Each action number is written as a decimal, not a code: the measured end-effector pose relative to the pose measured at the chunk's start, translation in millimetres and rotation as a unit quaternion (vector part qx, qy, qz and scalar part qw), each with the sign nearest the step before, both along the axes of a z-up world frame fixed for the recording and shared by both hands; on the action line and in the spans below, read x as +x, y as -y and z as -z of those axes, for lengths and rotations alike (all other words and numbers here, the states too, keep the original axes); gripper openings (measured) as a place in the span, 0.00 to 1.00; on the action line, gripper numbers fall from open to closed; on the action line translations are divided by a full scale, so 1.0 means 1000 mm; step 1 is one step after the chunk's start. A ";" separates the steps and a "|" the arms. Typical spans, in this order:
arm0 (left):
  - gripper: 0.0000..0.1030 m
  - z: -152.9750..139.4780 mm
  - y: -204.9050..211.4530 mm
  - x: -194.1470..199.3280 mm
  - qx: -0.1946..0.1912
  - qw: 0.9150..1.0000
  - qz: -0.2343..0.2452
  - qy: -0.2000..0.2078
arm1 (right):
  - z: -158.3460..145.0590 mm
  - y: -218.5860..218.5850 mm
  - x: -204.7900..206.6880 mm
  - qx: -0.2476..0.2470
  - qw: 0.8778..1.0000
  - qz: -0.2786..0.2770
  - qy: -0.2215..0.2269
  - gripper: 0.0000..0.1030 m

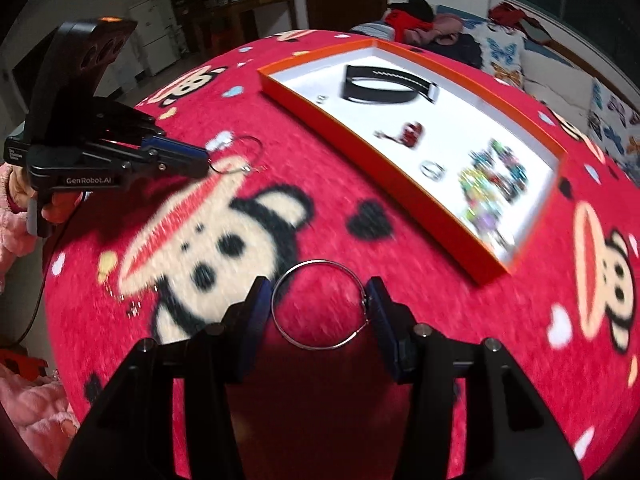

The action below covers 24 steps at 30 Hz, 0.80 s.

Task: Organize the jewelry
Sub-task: 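Grasp a silver hoop earring with the right tool while the left tool grasps the other hoop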

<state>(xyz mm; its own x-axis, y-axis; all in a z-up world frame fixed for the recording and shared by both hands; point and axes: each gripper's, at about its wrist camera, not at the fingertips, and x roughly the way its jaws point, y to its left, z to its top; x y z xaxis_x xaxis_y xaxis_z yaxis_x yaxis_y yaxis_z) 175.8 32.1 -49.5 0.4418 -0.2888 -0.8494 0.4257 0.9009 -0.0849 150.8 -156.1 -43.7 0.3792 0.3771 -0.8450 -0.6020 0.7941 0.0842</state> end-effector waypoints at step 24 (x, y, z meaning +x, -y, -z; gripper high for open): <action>0.63 0.009 0.007 0.018 0.016 0.999 0.019 0.038 | 0.005 0.023 -0.004 0.029 0.999 0.038 -0.009 0.48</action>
<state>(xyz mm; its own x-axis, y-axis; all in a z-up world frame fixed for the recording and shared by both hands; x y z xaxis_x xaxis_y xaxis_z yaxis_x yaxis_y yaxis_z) 193.5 25.5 -58.3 0.4946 -0.2796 -0.8229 0.4636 0.8858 -0.0224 146.6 -178.7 -48.8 0.3931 0.3959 -0.8299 -0.5376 0.8312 0.1419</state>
